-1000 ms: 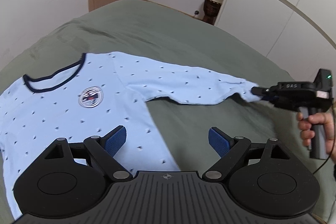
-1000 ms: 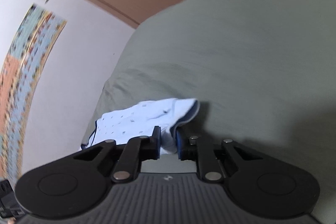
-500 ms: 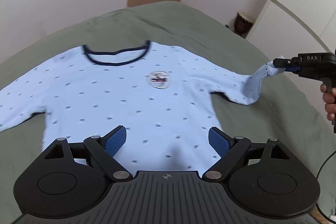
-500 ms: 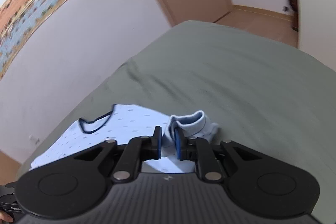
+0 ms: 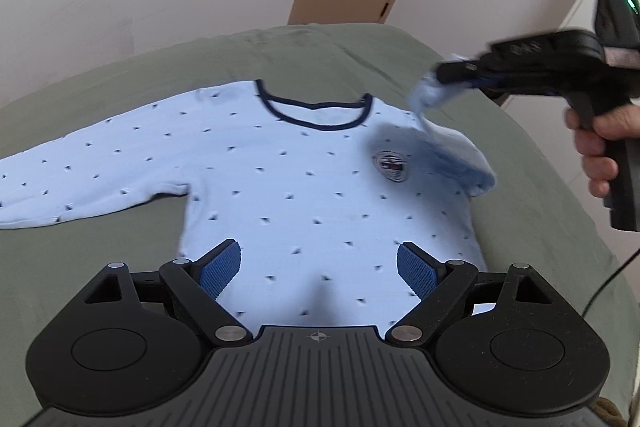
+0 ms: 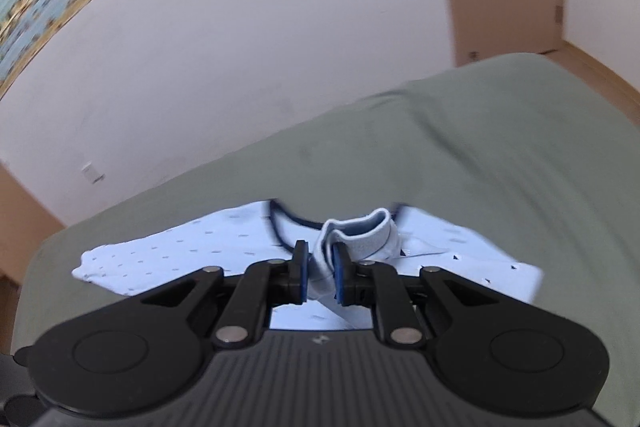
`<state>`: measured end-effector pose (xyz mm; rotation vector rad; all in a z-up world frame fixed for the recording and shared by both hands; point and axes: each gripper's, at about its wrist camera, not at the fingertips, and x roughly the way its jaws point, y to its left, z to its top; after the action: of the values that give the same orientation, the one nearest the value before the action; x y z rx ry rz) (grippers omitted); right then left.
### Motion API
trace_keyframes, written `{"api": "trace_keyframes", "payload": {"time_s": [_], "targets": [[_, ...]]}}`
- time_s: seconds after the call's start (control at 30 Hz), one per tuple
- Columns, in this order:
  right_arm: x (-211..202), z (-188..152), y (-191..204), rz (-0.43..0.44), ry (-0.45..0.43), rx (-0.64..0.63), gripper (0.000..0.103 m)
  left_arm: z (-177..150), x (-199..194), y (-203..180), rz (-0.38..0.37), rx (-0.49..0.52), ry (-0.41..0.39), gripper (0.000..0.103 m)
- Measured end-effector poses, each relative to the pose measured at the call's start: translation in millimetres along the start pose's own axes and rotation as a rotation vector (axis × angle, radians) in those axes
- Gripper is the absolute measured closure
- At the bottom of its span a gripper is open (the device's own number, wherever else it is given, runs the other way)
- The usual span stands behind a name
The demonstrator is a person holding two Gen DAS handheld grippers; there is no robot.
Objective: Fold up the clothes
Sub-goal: 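Carry the held sleeve across the shirt body toward the collar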
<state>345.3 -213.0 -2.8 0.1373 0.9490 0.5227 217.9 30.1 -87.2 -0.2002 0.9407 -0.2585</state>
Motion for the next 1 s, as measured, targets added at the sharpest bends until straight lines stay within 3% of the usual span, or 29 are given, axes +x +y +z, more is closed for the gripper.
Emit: {"api": "trace_keyframes", "payload": {"time_s": [0.23, 0.43, 0.93, 1.0], "targets": [[60, -5, 51, 0.013, 0.101, -0.051, 0.089, 12, 7, 21, 0.013, 0.052, 0.032, 0.017], [76, -12, 51, 0.004, 0.139, -0.044, 0.09, 14, 14, 23, 0.022, 0.118, 0.057, 0.017], [117, -12, 83, 0.097, 0.181, -0.057, 0.09, 10, 14, 32, 0.032, 0.099, 0.063, 0.017], [125, -14, 82, 0.115, 0.211, -0.022, 0.085, 9, 15, 33, 0.037, 0.097, 0.067, 0.017]]}}
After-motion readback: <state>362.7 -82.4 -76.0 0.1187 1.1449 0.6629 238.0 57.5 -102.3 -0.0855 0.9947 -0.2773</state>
